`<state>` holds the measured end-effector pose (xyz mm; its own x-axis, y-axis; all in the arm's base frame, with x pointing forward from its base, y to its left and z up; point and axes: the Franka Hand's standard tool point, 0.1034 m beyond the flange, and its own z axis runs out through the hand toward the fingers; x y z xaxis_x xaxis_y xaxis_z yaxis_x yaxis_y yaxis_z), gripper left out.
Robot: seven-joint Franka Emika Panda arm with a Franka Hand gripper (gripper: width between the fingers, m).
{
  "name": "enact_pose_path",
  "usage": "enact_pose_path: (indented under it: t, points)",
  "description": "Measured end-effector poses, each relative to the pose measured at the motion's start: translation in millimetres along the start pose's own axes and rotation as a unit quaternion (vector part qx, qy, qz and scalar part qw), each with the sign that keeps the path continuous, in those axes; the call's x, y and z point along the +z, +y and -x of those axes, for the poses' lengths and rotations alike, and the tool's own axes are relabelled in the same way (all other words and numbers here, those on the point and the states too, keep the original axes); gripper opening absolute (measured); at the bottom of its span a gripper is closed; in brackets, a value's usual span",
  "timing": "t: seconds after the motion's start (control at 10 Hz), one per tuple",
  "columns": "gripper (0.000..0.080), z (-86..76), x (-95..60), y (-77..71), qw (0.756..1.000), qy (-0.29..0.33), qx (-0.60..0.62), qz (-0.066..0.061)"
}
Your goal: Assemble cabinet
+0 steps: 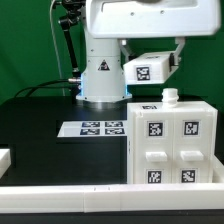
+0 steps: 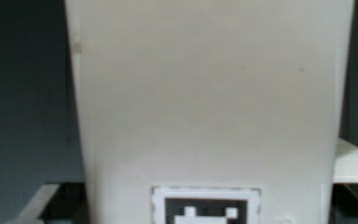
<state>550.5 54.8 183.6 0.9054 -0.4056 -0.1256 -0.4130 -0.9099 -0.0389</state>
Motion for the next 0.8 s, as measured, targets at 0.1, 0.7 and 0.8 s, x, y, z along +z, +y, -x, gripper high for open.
enact_pose_path:
  t: [0.1,0.7,0.8]
  points:
    - [0.0558,0.8,0.8,0.3,1.000,-0.001,0.000,0.000]
    - [0.0558,-28.3,-9.3,-13.0,0.999,0.005,-0.052,0.006]
    - [0.0558,-39.9,-10.3,-17.4,0.998,0.006,-0.055,0.009]
